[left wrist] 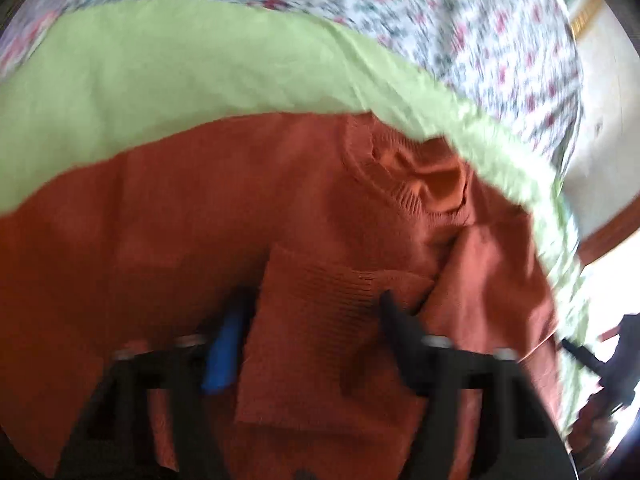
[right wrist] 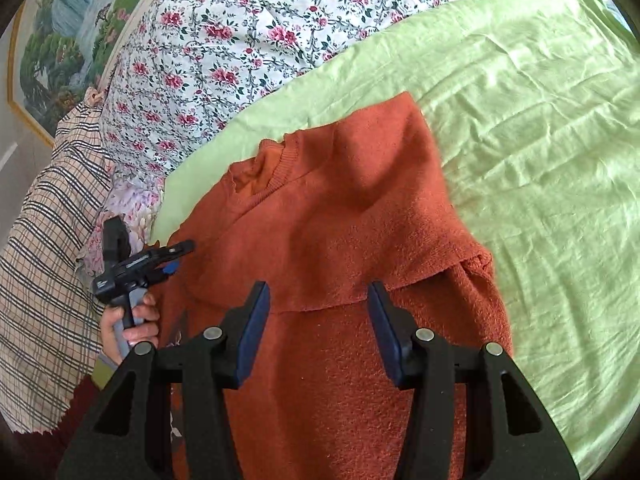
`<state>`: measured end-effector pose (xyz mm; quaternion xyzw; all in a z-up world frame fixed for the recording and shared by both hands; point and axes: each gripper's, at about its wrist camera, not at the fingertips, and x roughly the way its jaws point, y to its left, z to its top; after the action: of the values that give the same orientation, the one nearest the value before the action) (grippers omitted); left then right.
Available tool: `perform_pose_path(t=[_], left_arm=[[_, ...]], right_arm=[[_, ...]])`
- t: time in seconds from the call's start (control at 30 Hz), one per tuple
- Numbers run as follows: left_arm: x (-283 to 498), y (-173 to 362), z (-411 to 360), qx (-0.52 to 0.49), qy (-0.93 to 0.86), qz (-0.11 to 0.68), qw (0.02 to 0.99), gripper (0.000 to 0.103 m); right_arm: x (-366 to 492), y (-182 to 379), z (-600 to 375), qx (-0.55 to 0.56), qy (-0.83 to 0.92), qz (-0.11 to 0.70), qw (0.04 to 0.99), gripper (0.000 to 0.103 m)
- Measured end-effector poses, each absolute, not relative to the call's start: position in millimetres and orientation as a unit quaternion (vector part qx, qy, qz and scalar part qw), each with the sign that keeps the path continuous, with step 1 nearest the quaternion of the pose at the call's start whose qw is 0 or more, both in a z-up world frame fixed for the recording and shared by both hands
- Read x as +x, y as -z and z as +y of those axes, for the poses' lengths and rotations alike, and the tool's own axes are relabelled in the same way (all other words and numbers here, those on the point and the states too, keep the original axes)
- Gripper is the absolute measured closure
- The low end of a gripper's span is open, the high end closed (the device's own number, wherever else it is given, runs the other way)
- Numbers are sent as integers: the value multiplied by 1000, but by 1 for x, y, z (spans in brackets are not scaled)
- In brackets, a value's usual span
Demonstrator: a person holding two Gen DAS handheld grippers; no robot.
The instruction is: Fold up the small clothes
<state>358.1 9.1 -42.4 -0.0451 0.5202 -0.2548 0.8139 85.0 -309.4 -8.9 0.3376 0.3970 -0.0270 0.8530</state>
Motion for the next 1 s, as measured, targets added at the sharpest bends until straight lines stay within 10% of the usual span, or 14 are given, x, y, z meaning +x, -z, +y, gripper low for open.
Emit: perform_pose_path(t=[0.1, 0.87, 0.9, 0.93, 1.0], left_arm=[[348, 35, 4, -23, 266, 499, 825, 98], [295, 46, 90, -157, 135, 445, 871, 100], [295, 46, 89, -159, 135, 446, 870, 99], [295, 44, 87, -160, 134, 447, 870, 99], [294, 36, 81, -162, 147, 439, 871, 99]], right_arm=[[84, 11, -310, 341, 25, 396, 852, 51], [166, 52, -373, 245, 91, 467, 845, 48], [172, 58, -371, 238, 89, 473, 844, 55], [176, 60, -369, 224, 92, 474, 846, 93], [173, 53, -374, 240, 81, 463, 849, 92]])
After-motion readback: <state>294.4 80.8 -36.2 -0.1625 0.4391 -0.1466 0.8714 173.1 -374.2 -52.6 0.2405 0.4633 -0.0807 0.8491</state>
